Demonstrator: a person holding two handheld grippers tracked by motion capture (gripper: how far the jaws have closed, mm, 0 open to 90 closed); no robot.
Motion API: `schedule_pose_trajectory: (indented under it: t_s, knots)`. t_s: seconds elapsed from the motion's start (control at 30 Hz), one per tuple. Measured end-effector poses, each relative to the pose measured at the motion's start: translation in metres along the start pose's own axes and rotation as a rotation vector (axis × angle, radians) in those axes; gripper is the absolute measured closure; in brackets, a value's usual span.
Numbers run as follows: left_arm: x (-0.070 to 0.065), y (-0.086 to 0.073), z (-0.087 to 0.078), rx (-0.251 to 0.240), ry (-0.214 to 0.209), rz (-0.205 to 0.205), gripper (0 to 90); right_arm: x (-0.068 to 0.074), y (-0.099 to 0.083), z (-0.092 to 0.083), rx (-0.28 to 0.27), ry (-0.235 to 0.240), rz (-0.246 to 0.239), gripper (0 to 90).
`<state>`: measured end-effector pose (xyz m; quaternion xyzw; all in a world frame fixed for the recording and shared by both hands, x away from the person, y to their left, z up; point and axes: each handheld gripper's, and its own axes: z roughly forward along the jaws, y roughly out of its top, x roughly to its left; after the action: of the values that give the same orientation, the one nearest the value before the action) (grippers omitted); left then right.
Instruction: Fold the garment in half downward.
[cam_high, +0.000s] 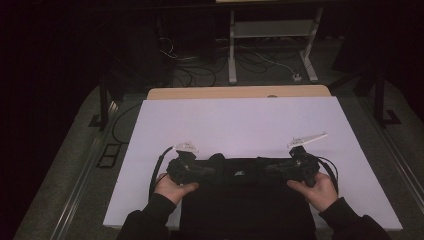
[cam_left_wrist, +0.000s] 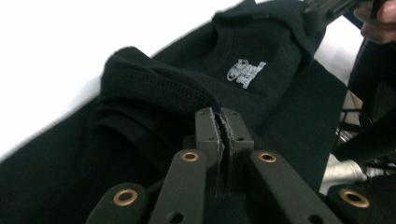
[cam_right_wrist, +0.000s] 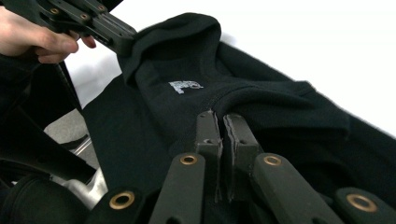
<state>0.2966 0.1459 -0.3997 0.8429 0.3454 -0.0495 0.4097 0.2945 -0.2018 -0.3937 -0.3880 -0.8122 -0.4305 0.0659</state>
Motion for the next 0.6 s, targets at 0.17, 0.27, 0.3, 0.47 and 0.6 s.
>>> schedule_pose_trajectory:
  t_s: [0.17,0.27,0.3,0.47,0.6]
  knots:
    - [-0.002,-0.005,0.004,0.034,-0.013,0.003,85.9,0.002,-0.008,0.001,0.025,0.03,0.02,84.3]
    - [-0.004,-0.008,0.005,0.062,-0.023,0.01,85.9,0.003,-0.013,0.003,0.046,0.041,0.027,84.2]
    - [-0.005,-0.009,0.006,0.064,-0.029,0.005,85.9,0.003,-0.015,0.004,0.055,0.042,0.033,84.2]
    - [-0.011,-0.012,0.009,0.103,-0.034,0.014,85.8,0.004,-0.021,0.006,0.08,0.069,0.06,84.2]
    - [-0.016,-0.015,0.011,0.117,-0.039,0.019,85.8,0.005,-0.026,0.006,0.093,0.086,0.075,84.1]
